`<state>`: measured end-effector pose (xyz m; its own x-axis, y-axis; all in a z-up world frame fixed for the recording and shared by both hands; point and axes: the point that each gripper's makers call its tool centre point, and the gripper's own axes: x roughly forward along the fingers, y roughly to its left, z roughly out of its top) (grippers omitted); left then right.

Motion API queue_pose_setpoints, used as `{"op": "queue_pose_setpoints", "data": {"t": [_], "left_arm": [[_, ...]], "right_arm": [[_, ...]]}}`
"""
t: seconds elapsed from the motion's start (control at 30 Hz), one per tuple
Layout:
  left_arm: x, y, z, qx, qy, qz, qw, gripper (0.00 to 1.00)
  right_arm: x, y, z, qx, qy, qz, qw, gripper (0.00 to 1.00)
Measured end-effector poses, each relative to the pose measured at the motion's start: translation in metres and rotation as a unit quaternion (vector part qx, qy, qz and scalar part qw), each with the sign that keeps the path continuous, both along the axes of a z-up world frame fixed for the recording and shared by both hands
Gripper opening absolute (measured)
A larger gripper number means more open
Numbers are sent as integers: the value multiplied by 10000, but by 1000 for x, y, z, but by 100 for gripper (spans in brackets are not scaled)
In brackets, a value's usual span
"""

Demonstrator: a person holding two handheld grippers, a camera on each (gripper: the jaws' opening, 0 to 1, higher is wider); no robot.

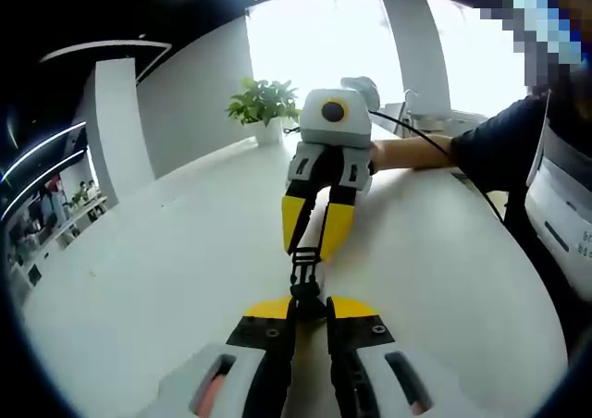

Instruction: Snap the two parts of the plastic buckle together until the buckle closes and remains connected.

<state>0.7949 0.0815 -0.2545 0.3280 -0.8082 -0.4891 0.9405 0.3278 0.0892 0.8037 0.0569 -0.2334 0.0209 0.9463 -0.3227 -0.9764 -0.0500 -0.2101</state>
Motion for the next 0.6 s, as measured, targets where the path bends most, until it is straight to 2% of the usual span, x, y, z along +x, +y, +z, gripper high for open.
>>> {"op": "queue_pose_setpoints", "data": {"t": [0.6], "left_arm": [[0,1,0,-33,58,-19,10000,12]], "right_arm": [[-2,0,0,-53,-62,69,9999,11]]}}
